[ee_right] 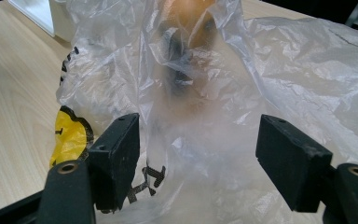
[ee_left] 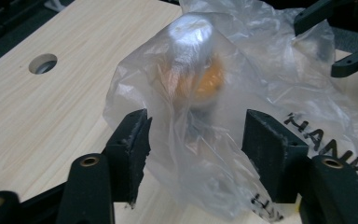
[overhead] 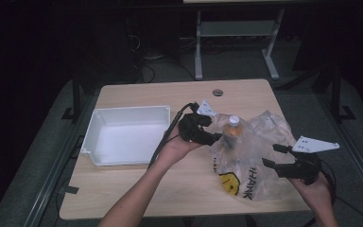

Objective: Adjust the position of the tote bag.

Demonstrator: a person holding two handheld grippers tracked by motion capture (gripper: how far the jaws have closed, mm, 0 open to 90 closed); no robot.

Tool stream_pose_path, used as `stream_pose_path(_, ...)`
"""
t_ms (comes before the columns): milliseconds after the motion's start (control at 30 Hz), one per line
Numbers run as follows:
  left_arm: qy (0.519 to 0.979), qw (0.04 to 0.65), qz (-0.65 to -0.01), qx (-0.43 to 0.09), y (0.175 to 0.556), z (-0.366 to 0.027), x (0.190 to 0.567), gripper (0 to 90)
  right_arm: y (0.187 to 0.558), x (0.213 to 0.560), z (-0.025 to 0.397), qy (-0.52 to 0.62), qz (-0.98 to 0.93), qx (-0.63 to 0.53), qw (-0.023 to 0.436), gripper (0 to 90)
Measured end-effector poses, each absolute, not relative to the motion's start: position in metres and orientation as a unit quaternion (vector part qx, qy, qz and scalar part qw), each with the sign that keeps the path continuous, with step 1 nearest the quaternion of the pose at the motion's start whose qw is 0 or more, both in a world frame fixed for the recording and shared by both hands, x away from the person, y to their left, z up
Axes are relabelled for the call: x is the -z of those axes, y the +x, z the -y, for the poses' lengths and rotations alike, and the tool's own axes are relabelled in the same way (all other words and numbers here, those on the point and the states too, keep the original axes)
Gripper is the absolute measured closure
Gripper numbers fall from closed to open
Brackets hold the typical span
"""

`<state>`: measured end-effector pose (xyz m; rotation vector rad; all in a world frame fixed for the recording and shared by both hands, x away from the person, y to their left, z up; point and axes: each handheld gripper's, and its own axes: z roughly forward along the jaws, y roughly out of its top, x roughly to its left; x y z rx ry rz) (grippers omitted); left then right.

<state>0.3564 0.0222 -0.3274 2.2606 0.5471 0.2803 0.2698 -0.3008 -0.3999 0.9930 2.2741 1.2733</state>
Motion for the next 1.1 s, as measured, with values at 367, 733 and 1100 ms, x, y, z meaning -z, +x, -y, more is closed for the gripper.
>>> stream_pose_path(367, 0.896, 0.365, -0.221, -0.125, 0.369, -0.009, 0.331, 47.7, 0.269, 0.4, 0.302, 0.349, -0.802, -0.45, 0.178, 29.9)
stream_pose_path(733, 0.902, 0.351, -0.214, -0.13, 0.37, -0.004, 0.338, 82.5, 0.269, 0.399, 0.303, 0.346, -0.805, -0.449, 0.176, 32.5)
stream_pose_path(1100, 0.911, 0.319, -0.225, -0.136, 0.371, -0.015, 0.351, 88.2, 0.27, 0.401, 0.304, 0.351, -0.805, -0.445, 0.176, 32.0)
